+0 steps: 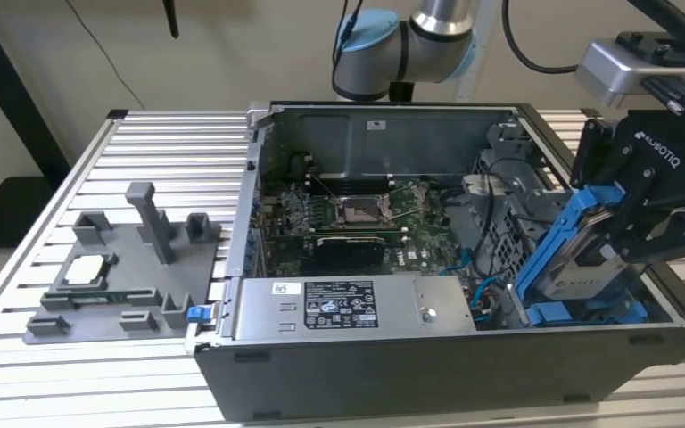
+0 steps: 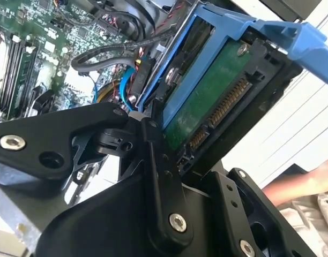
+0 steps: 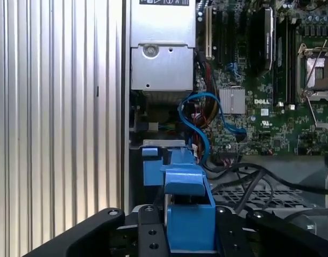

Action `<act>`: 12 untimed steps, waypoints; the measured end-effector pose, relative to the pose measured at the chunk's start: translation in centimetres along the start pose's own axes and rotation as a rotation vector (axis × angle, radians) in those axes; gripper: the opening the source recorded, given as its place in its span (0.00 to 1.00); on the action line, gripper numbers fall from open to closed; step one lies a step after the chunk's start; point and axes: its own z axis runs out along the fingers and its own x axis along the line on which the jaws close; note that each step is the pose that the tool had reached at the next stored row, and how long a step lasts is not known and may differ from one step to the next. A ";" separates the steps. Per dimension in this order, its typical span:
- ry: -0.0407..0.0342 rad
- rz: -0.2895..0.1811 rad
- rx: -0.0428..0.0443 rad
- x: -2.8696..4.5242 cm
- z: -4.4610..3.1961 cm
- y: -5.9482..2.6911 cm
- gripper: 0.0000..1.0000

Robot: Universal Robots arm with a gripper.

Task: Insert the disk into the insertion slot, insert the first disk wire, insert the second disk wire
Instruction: 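Insert the disk into the insertion slot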

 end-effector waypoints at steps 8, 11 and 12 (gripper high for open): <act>-0.0008 0.000 0.0000 0.04 1.45 -0.10 0.00; -0.0009 0.000 0.0000 0.05 1.83 -0.13 0.00; -0.0008 0.000 0.0000 0.05 1.82 -0.13 0.00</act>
